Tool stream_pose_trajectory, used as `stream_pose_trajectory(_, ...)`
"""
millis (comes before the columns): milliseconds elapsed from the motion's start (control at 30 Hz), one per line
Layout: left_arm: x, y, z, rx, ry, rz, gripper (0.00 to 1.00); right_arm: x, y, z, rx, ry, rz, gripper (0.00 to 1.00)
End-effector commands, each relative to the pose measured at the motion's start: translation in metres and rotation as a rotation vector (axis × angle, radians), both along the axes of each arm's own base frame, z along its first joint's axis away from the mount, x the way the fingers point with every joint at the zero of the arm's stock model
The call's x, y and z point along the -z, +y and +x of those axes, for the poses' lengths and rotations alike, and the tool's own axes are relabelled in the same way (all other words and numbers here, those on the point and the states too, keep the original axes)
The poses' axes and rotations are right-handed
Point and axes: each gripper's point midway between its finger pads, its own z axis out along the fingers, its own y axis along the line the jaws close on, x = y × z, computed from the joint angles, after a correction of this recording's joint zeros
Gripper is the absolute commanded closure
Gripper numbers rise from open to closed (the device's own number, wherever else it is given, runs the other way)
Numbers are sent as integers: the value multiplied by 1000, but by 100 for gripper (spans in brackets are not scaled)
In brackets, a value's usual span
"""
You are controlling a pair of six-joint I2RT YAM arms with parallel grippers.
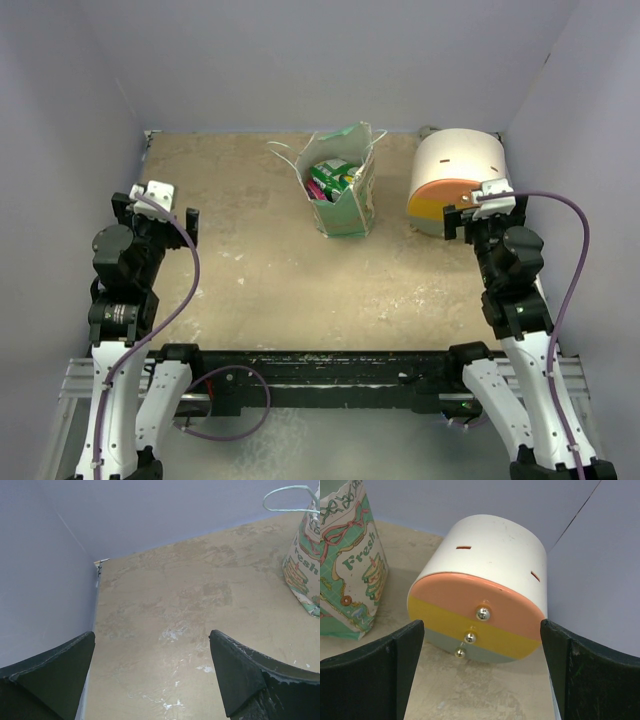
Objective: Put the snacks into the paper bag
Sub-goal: Reset both arms
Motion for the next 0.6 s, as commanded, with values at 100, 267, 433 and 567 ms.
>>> stream_pose_trajectory(100,-5,-4,1,25,-15,-16,1,-23,-3,-5,4,-73,3,0)
stream_pose_trajectory(267,-7,-5,0,27,-13,-26,1,-30,-9,-8,40,-93,12,0)
stream_pose_trajectory(433,-7,-5,0,21,-12,-34,1,-35,-12,-12,57,-111,26,0)
stream_pose_trajectory(567,-6,-3,1,14,-8,-37,1,-38,-15,-15,67,-122,30,0)
